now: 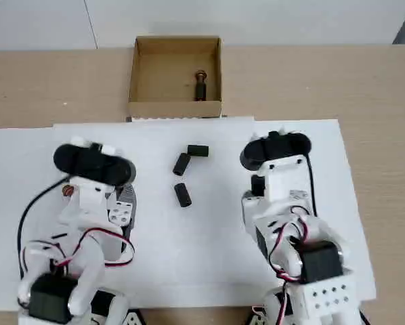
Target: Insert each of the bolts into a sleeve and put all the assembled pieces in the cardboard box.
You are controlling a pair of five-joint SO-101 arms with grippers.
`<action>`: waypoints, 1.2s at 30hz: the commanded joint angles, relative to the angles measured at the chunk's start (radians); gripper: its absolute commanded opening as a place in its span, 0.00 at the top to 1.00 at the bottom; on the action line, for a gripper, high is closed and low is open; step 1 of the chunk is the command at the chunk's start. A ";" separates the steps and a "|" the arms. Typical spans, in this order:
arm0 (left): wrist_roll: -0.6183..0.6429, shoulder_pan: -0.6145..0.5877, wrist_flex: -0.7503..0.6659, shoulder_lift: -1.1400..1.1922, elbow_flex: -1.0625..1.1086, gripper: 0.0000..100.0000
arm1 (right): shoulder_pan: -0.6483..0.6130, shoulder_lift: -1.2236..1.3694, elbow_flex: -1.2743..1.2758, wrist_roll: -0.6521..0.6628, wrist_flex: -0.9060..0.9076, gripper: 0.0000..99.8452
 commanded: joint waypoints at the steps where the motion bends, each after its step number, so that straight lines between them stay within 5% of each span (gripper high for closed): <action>1: -0.002 -0.002 -0.103 -0.118 0.097 1.00 | -0.036 -0.007 0.074 -0.002 -0.173 1.00; 11: 0.009 0.000 -0.270 -0.396 0.374 1.00 | -0.220 -0.007 0.282 0.005 -0.509 1.00; 24: 0.641 0.008 -0.316 -0.391 0.395 1.00 | -0.335 -0.007 0.338 0.009 -0.555 1.00; 36: 0.720 0.068 -0.427 -0.391 0.395 0.99 | -0.481 -0.007 0.342 0.144 -0.595 1.00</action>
